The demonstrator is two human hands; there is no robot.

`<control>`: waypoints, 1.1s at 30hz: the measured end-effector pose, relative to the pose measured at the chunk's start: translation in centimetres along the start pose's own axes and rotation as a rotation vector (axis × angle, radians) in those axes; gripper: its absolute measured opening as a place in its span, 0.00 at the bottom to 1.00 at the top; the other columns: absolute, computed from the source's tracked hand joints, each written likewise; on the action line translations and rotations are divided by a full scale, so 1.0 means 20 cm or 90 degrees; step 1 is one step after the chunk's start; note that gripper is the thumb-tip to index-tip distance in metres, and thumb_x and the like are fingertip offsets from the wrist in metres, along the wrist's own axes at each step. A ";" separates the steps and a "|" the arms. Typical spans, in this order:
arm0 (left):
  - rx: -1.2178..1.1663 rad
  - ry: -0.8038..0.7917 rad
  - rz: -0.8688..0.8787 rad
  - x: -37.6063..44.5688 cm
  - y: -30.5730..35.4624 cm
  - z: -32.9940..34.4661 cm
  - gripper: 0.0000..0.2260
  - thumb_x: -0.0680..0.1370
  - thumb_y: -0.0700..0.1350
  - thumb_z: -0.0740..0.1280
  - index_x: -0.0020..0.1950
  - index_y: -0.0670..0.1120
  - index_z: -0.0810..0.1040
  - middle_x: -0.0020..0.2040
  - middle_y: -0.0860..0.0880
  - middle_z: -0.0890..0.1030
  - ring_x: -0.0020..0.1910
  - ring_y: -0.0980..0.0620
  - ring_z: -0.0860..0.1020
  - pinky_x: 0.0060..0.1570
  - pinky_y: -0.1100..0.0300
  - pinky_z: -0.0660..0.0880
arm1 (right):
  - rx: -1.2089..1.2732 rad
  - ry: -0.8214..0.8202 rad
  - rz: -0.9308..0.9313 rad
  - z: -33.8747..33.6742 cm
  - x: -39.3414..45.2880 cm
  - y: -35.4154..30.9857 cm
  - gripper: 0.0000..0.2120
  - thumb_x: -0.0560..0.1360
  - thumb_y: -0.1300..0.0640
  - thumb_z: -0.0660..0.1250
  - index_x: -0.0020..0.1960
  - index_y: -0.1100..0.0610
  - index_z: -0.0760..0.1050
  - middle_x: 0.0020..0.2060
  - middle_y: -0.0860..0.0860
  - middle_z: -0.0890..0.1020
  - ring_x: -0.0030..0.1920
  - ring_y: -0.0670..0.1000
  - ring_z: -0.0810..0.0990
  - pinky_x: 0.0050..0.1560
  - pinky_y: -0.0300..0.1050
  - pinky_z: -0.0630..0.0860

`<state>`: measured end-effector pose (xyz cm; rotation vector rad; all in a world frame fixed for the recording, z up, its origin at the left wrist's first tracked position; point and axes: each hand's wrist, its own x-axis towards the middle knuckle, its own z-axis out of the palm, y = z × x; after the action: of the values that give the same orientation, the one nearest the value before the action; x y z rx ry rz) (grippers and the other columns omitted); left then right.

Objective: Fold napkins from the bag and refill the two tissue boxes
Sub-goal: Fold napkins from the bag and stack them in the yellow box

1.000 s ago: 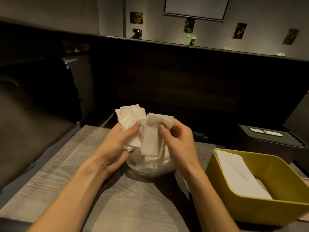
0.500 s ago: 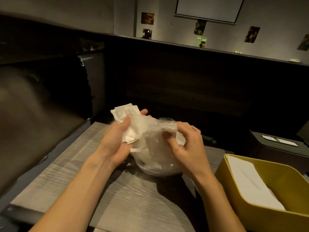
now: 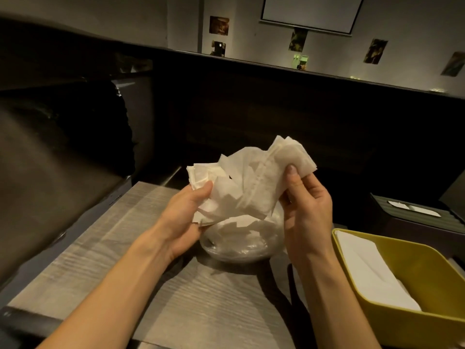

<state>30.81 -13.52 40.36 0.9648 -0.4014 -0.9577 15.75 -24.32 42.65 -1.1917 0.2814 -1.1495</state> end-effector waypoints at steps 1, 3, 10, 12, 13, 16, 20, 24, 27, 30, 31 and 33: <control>-0.010 -0.003 -0.009 0.00 0.00 -0.01 0.14 0.85 0.45 0.62 0.70 0.47 0.77 0.60 0.42 0.85 0.58 0.43 0.85 0.55 0.45 0.82 | -0.029 -0.007 0.006 -0.01 0.00 0.01 0.13 0.77 0.54 0.69 0.61 0.54 0.82 0.56 0.51 0.87 0.61 0.53 0.84 0.58 0.49 0.82; -0.030 -0.026 -0.025 0.01 0.01 -0.02 0.16 0.86 0.46 0.61 0.72 0.45 0.75 0.63 0.41 0.83 0.61 0.41 0.83 0.59 0.44 0.81 | -0.119 -0.032 0.014 0.00 0.00 0.02 0.12 0.80 0.55 0.68 0.63 0.53 0.82 0.56 0.49 0.87 0.60 0.50 0.84 0.58 0.47 0.82; -0.056 -0.050 -0.084 0.01 0.00 -0.01 0.20 0.86 0.52 0.58 0.73 0.42 0.75 0.66 0.39 0.82 0.67 0.40 0.80 0.73 0.42 0.70 | -0.160 -0.087 0.060 0.02 -0.01 0.04 0.12 0.82 0.57 0.67 0.64 0.51 0.81 0.57 0.47 0.87 0.60 0.47 0.84 0.56 0.43 0.82; -0.110 -0.078 -0.090 -0.01 0.02 -0.01 0.23 0.85 0.57 0.59 0.72 0.42 0.76 0.67 0.39 0.81 0.68 0.40 0.78 0.73 0.43 0.69 | -0.025 -0.016 0.082 0.01 0.00 0.01 0.11 0.81 0.56 0.67 0.62 0.50 0.82 0.56 0.49 0.87 0.58 0.49 0.85 0.52 0.43 0.82; -0.128 -0.093 -0.088 -0.02 0.03 0.00 0.23 0.84 0.55 0.63 0.72 0.42 0.77 0.67 0.39 0.81 0.68 0.40 0.79 0.72 0.44 0.71 | 0.013 0.036 0.075 0.00 0.01 0.00 0.10 0.82 0.55 0.66 0.61 0.49 0.82 0.55 0.49 0.87 0.57 0.49 0.86 0.50 0.43 0.82; -0.113 -0.057 -0.039 -0.01 0.01 0.01 0.21 0.76 0.39 0.70 0.70 0.40 0.77 0.60 0.38 0.85 0.60 0.40 0.84 0.58 0.45 0.82 | -0.059 0.150 0.018 -0.03 0.01 0.00 0.08 0.83 0.50 0.66 0.60 0.44 0.81 0.53 0.45 0.87 0.56 0.47 0.86 0.52 0.47 0.83; -0.101 -0.005 0.010 0.01 -0.02 0.02 0.21 0.75 0.35 0.70 0.68 0.41 0.77 0.59 0.38 0.85 0.56 0.40 0.85 0.53 0.45 0.84 | -0.191 0.159 -0.014 -0.02 0.00 0.03 0.06 0.83 0.50 0.67 0.58 0.45 0.81 0.47 0.42 0.86 0.50 0.44 0.86 0.47 0.41 0.84; -0.142 -0.039 0.004 0.01 -0.02 0.00 0.17 0.79 0.38 0.63 0.67 0.40 0.79 0.61 0.38 0.84 0.60 0.40 0.83 0.63 0.45 0.77 | -0.065 0.158 0.138 -0.04 0.01 0.02 0.10 0.82 0.50 0.68 0.61 0.51 0.81 0.52 0.50 0.86 0.52 0.50 0.86 0.45 0.44 0.84; -0.134 -0.071 0.028 0.02 -0.02 -0.02 0.20 0.78 0.38 0.63 0.69 0.44 0.80 0.66 0.39 0.81 0.66 0.40 0.80 0.67 0.44 0.75 | 0.083 0.074 0.190 -0.05 0.01 0.01 0.17 0.82 0.51 0.67 0.68 0.57 0.78 0.57 0.54 0.86 0.55 0.51 0.87 0.49 0.44 0.83; -0.120 -0.045 0.057 0.04 -0.04 -0.02 0.25 0.76 0.36 0.69 0.73 0.44 0.75 0.66 0.38 0.81 0.63 0.39 0.82 0.59 0.44 0.81 | -0.015 -0.053 0.140 -0.01 -0.02 0.03 0.14 0.83 0.55 0.66 0.66 0.58 0.78 0.54 0.54 0.86 0.53 0.55 0.86 0.48 0.51 0.84; -0.111 -0.027 0.069 0.03 -0.05 -0.01 0.27 0.73 0.37 0.72 0.72 0.44 0.75 0.63 0.38 0.83 0.59 0.40 0.84 0.54 0.45 0.83 | -0.085 -0.094 0.113 0.01 -0.03 0.04 0.11 0.83 0.56 0.66 0.64 0.56 0.79 0.54 0.54 0.85 0.54 0.57 0.86 0.51 0.55 0.84; -0.079 -0.016 0.074 0.02 -0.06 0.01 0.28 0.68 0.43 0.78 0.67 0.45 0.77 0.54 0.42 0.85 0.48 0.46 0.86 0.42 0.51 0.84 | -0.171 -0.164 0.114 0.04 -0.05 0.07 0.09 0.83 0.56 0.67 0.62 0.54 0.80 0.55 0.54 0.85 0.57 0.58 0.84 0.58 0.60 0.82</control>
<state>30.37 -14.17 39.41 0.8088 -0.4090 -0.8796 16.63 -23.04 41.47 -1.5035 0.3450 -0.8082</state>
